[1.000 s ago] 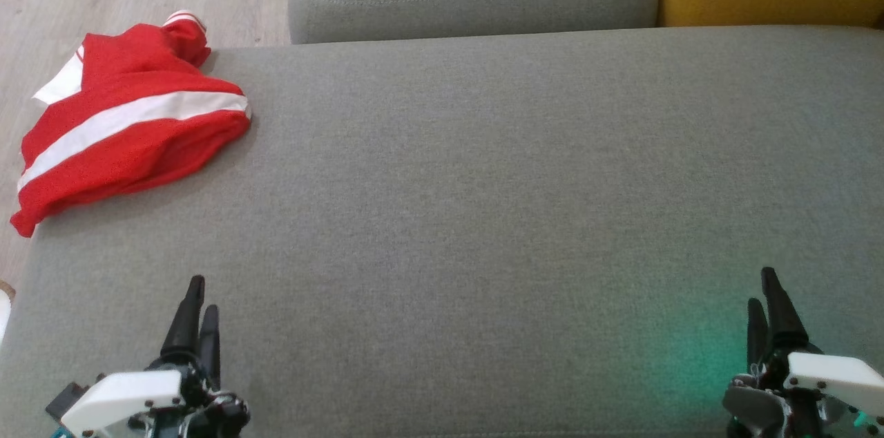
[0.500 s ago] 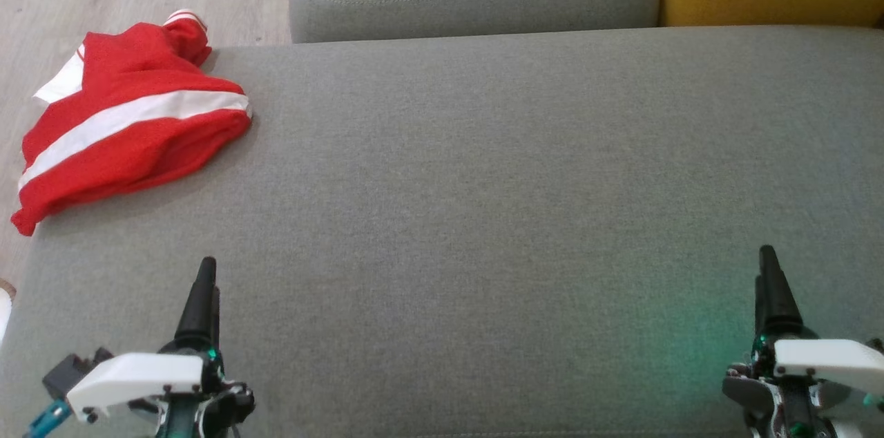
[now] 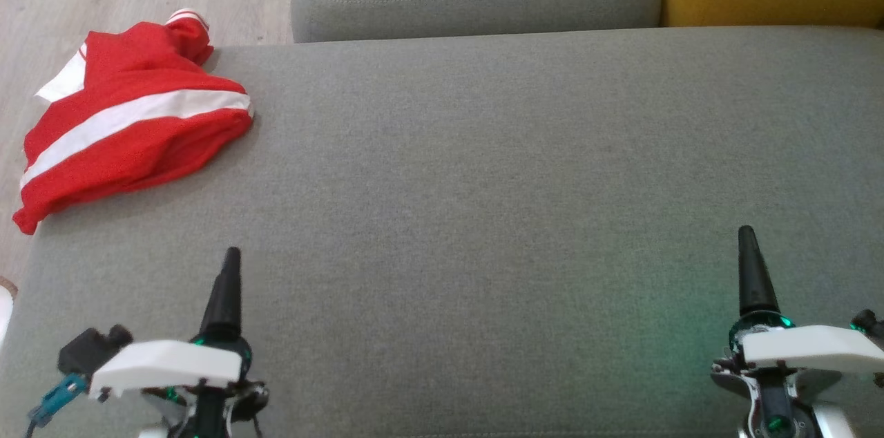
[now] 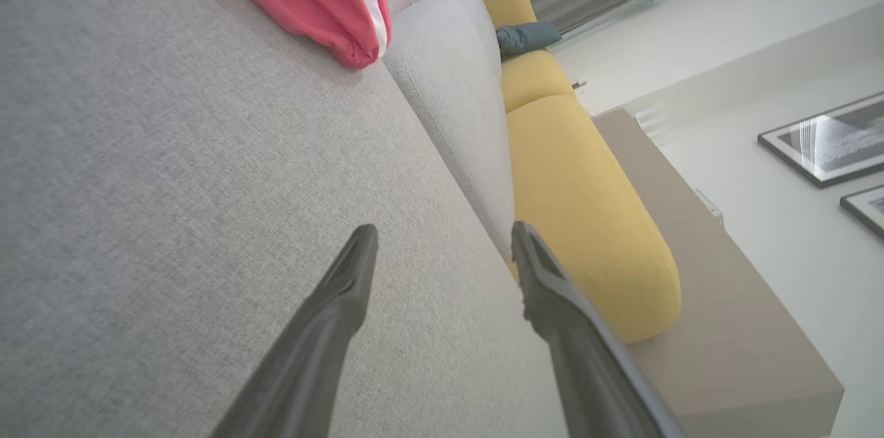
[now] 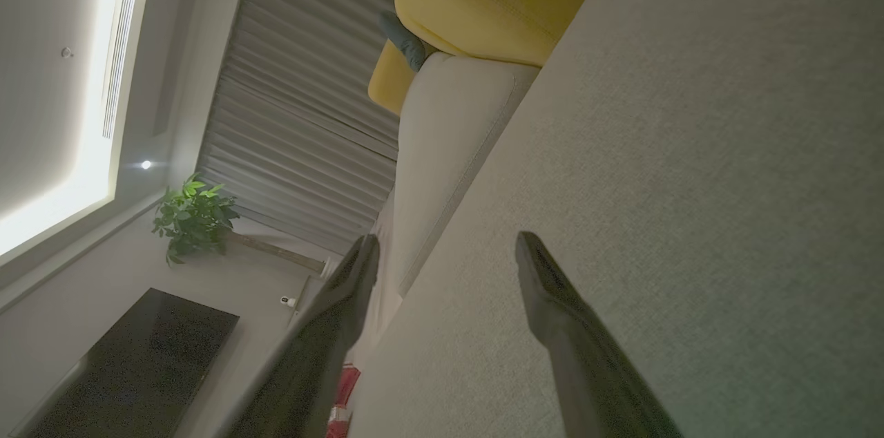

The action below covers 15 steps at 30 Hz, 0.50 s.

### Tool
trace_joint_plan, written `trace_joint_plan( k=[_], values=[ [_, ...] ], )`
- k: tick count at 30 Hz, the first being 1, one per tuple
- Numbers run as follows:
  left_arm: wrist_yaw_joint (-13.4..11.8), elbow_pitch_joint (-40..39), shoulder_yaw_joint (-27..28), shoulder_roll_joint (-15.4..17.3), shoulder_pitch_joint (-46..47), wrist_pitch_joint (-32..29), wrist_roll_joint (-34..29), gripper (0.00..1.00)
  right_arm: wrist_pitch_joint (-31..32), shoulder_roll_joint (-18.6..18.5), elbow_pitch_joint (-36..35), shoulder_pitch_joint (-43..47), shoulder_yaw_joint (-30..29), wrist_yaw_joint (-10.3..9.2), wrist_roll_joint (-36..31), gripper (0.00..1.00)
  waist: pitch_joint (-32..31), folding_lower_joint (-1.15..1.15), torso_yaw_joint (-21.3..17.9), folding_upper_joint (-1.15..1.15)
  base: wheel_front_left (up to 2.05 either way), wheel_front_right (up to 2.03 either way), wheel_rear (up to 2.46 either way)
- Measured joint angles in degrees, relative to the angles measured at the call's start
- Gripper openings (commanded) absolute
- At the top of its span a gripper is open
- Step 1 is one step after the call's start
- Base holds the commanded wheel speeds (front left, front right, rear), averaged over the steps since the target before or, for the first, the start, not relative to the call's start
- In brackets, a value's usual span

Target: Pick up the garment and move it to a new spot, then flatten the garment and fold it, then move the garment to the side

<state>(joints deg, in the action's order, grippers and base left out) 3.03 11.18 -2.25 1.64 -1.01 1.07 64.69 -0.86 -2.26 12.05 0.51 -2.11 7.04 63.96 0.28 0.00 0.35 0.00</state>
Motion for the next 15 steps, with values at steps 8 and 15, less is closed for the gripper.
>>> trace_joint_plan(
  k=[8,15],
  values=[
    [-0.3,-0.4,-1.3,0.0,0.0,1.2,-8.1,1.0,-1.3,0.0,-0.4,0.0,1.7,0.0,-7.7,1.0,0.0,0.0,0.1,0.0,0.0,0.0,0.0],
    [-1.0,-1.1,-2.6,0.1,0.0,2.3,-14.2,1.0,-2.4,0.0,0.1,0.0,2.6,0.0,-13.6,1.0,-0.3,0.0,0.1,0.0,0.0,0.0,0.0]
  ],
)
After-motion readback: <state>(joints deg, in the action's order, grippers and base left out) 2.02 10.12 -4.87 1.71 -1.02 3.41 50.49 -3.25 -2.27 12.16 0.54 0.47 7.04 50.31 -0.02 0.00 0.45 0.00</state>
